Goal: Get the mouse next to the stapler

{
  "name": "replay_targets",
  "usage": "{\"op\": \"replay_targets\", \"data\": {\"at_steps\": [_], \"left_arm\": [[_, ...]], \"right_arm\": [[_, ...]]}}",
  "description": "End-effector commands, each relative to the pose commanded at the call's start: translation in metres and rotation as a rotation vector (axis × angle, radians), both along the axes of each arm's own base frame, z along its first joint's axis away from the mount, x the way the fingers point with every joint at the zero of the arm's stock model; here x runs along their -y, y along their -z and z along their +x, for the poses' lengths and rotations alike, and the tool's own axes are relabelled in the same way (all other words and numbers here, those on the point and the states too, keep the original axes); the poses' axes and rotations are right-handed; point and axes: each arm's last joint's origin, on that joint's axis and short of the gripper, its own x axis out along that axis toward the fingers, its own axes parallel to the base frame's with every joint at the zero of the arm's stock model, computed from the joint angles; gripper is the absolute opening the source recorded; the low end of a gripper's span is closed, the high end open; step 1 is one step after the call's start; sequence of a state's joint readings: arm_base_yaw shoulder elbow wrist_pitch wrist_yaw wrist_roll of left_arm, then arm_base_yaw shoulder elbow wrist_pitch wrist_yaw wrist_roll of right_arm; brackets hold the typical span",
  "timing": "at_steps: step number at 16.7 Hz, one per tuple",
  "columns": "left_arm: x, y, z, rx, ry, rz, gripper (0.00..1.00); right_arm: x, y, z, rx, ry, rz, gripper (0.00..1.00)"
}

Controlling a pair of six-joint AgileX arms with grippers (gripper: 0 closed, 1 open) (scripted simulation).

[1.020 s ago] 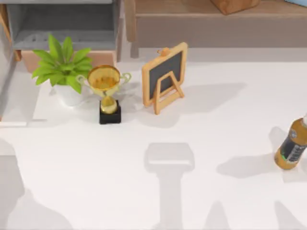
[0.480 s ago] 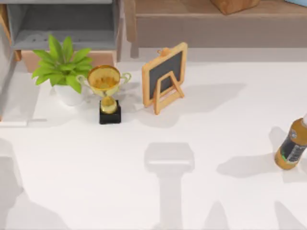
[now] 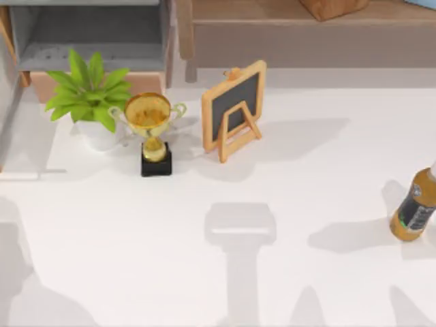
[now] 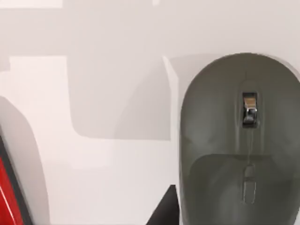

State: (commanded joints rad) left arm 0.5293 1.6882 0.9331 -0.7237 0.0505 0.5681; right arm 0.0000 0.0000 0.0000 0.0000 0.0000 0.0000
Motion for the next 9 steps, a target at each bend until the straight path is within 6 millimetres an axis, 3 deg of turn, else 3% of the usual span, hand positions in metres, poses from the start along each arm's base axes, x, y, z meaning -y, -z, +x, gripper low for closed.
{"op": "replay_targets", "data": {"at_steps": [3,9], "left_arm": [[0.0,0.0,0.0,0.0,0.0,0.0,0.98],[0.0,0.0,0.0,0.0,0.0,0.0,1.0]], "right_arm": [[0.0,0.0,0.0,0.0,0.0,0.0,1.0],[0.0,0.0,0.0,0.0,0.0,0.0,1.0]]}}
